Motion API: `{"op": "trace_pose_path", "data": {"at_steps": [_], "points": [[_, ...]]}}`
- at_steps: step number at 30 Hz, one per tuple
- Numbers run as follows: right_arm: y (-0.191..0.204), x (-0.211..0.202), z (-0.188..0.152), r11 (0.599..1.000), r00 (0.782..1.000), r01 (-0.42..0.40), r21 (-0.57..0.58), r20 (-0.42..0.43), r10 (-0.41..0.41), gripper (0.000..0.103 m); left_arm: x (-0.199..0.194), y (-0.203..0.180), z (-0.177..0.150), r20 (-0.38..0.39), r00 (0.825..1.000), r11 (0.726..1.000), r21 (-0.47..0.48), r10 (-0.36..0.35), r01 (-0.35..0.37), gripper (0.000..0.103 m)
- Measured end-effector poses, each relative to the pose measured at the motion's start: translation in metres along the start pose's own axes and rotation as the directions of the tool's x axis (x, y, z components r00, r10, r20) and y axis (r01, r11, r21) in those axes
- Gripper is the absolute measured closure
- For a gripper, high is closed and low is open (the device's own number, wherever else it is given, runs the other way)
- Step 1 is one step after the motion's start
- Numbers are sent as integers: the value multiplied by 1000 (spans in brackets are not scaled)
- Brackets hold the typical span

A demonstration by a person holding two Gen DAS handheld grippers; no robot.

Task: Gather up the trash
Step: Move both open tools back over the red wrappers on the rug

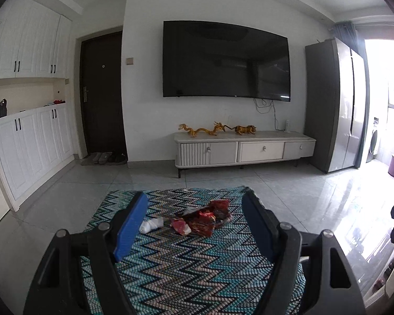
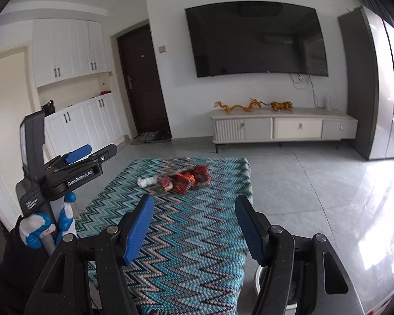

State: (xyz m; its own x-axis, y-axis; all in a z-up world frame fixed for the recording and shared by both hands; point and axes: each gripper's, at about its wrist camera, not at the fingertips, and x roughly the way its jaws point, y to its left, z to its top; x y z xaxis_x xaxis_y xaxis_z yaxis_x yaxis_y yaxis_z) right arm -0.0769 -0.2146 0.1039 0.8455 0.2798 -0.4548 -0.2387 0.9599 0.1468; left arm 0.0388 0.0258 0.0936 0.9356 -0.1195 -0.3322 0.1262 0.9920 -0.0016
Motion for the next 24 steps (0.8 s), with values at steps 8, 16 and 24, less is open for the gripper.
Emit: {"op": "trace_pose_path", "data": {"at_steps": [8,16,24], "points": [[39,9,65,992,995,-74,-105,65,81,41,15,38,53,25,1000,1000,-21,2,-1,30],[45,47,100,986,991,-101,-130,73,111,41,49,57,92,48,998,999,3,38,-38,30],[9,153,81,992,992,-120,-45,-44,118,41,158,67,29,-175,985,1000,-6,-16,16,38]]}}
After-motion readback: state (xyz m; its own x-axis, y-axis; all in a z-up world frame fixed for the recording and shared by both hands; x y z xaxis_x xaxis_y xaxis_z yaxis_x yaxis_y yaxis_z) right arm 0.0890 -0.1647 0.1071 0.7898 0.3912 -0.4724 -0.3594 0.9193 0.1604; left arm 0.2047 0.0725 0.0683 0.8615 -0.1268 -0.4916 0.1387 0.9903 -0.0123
